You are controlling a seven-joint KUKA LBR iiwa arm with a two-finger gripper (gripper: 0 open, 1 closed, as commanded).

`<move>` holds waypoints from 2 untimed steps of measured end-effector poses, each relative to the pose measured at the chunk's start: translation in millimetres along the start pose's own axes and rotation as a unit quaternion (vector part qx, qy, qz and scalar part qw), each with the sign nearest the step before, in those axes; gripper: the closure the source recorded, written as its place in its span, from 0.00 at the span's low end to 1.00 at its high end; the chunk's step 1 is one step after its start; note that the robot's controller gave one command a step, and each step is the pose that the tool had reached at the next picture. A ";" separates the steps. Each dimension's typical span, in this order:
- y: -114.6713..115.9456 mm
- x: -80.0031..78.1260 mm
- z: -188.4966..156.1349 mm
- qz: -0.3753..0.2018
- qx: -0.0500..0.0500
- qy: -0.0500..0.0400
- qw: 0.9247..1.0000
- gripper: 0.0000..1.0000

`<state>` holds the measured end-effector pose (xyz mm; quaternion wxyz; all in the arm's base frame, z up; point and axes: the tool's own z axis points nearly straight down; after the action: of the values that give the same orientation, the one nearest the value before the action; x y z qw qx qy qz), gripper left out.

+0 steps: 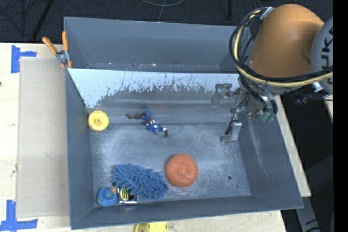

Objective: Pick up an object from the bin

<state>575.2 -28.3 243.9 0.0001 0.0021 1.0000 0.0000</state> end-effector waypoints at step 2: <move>77.2 -16.9 90.3 -0.050 0.000 0.000 0.999 0.00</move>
Offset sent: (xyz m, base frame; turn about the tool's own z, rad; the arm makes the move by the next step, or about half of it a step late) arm 0.0119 0.1266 -0.0839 -0.1460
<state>592.5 48.8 153.6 0.0001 -0.0481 0.9988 0.0000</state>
